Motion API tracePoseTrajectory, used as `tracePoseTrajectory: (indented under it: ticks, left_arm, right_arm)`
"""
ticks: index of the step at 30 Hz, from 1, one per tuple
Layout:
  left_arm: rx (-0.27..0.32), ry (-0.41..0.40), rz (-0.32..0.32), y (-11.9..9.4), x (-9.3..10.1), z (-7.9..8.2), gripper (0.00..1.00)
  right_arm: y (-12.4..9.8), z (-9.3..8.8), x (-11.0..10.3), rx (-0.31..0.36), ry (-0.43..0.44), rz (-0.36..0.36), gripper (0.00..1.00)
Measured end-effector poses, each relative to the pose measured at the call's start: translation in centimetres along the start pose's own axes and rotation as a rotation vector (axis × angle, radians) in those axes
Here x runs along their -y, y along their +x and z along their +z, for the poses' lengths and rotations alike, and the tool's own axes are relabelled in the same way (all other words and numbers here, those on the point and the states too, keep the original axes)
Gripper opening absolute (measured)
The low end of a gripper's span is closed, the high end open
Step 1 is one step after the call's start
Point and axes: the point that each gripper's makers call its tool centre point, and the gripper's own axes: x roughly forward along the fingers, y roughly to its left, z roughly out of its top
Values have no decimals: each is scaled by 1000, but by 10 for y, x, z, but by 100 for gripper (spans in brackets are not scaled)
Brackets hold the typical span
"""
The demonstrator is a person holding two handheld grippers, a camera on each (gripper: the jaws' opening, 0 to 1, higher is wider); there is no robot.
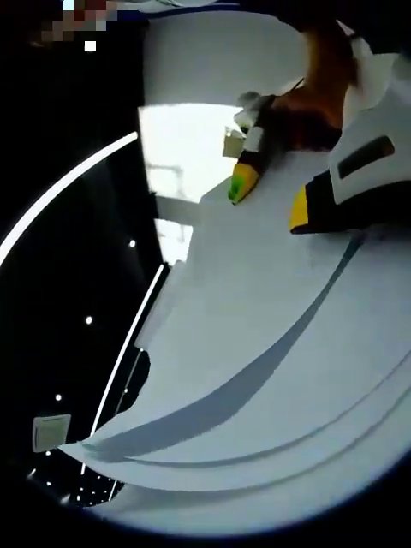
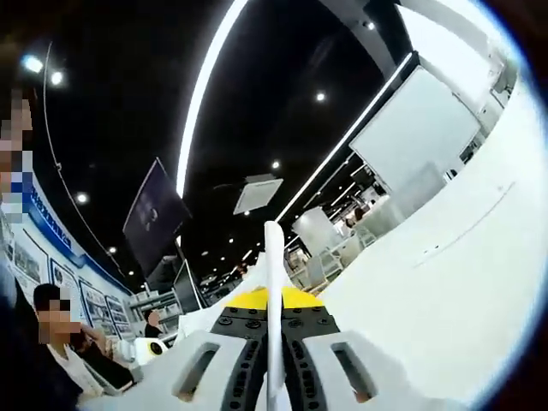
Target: Organize the stack of printing papers by aligning and flattening the scattered papers on the table
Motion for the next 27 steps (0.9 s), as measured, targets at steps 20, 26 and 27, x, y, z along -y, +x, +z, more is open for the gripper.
tracePoseTrajectory:
  ticks: [20,26,27]
  left_arm:
    - [34,-49,17,-2,-12,3,24]
    - [47,-69,25,-4,-14,5,24]
    - [48,-68,25,-4,-14,5,24]
  right_arm:
    - [6,-36,-29,-87,-2,67,0]
    - [7,-42,-34,-105,0,78,0]
    - [7,-44,-35,-111,0,80,0]
